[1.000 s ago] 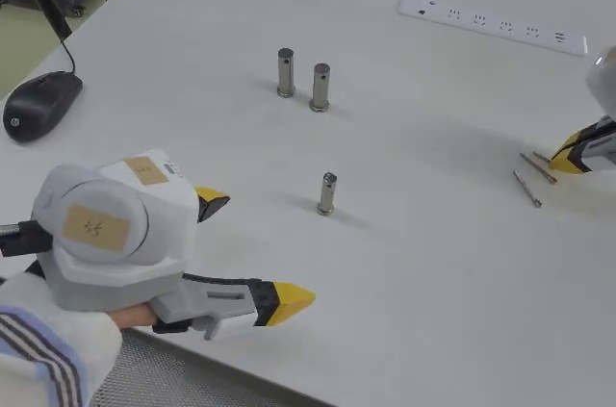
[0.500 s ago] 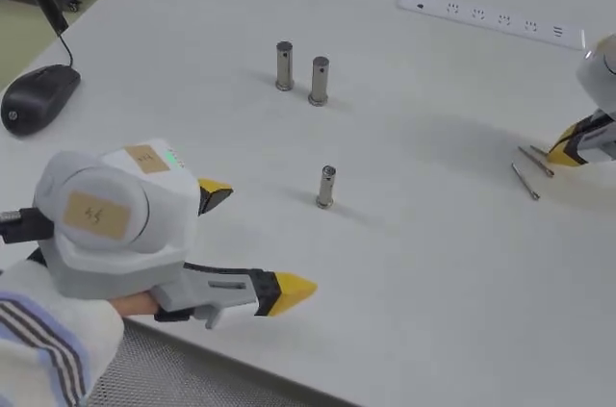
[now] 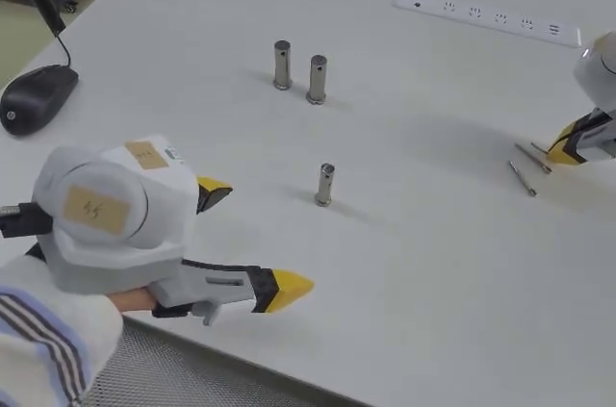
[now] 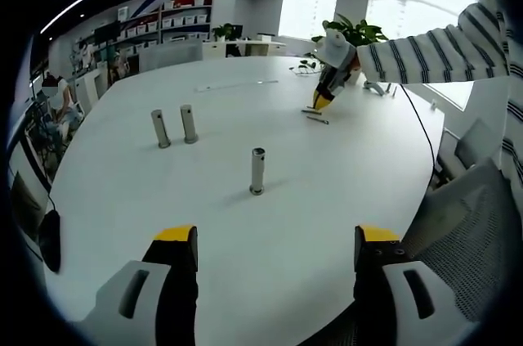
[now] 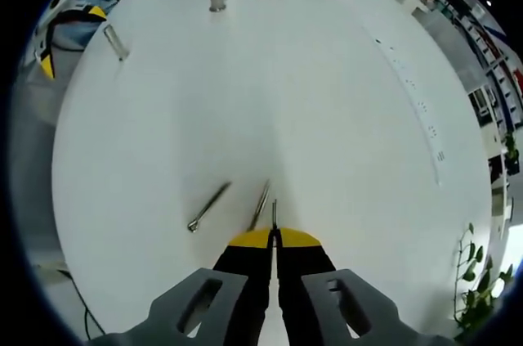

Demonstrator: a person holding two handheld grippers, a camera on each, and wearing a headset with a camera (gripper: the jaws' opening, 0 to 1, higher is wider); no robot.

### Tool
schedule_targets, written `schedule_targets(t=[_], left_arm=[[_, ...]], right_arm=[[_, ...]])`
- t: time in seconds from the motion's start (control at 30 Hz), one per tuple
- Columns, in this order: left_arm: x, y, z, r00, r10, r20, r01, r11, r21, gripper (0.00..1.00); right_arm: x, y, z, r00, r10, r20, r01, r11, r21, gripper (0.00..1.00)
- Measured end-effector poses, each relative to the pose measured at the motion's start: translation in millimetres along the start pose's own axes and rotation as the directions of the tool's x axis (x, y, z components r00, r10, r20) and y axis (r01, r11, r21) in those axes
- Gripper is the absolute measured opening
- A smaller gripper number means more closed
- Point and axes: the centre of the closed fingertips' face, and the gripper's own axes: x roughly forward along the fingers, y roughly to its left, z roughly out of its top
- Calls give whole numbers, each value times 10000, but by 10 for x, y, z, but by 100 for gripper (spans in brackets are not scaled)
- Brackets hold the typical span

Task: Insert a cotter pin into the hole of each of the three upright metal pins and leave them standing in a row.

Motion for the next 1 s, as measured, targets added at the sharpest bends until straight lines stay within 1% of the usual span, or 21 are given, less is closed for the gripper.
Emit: schedule_targets(t=[0.1, 0.17, 0.27, 0.37, 0.47, 0.53, 0.6, 0.63, 0.67, 0.7, 0.73, 0.9, 1.0], left_arm=[[1, -16, 8, 10000, -43, 18, 43, 10000, 49, 78], [1, -27, 12, 10000, -72, 27, 72, 10000, 57, 77], [-4, -40, 21, 9999, -105, 60, 105, 9999, 76, 77], [-13, -47, 34, 9998, -140, 109, 140, 9999, 72, 77], [-23, -48, 42, 9998, -169, 133, 168, 9998, 79, 76], [-31, -48, 51, 9997, -186, 176, 185, 9998, 54, 76], [-38, -47, 58, 9996, -187, 207, 186, 9998, 43, 76], [-41, -49, 59, 9996, -201, 211, 200, 9998, 41, 75], [-43, -53, 59, 9995, -226, 211, 225, 9997, 35, 75], [-47, -61, 59, 9994, -267, 218, 266, 9996, 33, 75], [-48, -66, 58, 9993, -288, 223, 287, 9996, 38, 75], [-49, -102, 34, 9990, -402, 195, 402, 9992, -3, 74], [-46, -119, 22, 9988, -444, 185, 444, 9990, -13, 74]], right_arm=[[-49, 48, -1, 10000, -33, 13, 33, 10000, -44, 1], [-56, 45, 5, 10000, -38, 45, 39, 9999, -118, 1], [-117, 78, 52, 9992, 56, 384, -64, 9998, 201, 1], [-189, 101, 60, 9990, -25, 441, 19, 9999, 136, 1], [-272, 133, 113, 9976, -65, 693, 56, 9999, 132, 1], [-268, 123, 130, 9970, -130, 764, 125, 9999, 74, 1], [-356, 151, 171, 9961, -192, 861, 197, 9998, -52, 1], [-373, 163, 183, 9959, -216, 880, 226, 9997, -101, 1], [-386, 174, 194, 9956, -247, 900, 263, 9995, -170, 1], [-361, 142, 187, 9954, -285, 912, 309, 9992, -248, 1], [-361, 149, 189, 9954, -288, 911, 315, 9991, -285, 1], [-377, 255, 214, 9949, -349, 948, 403, 9976, -562, 1], [-404, 324, 242, 9932, -440, 1081, 507, 9969, -600, 2]])
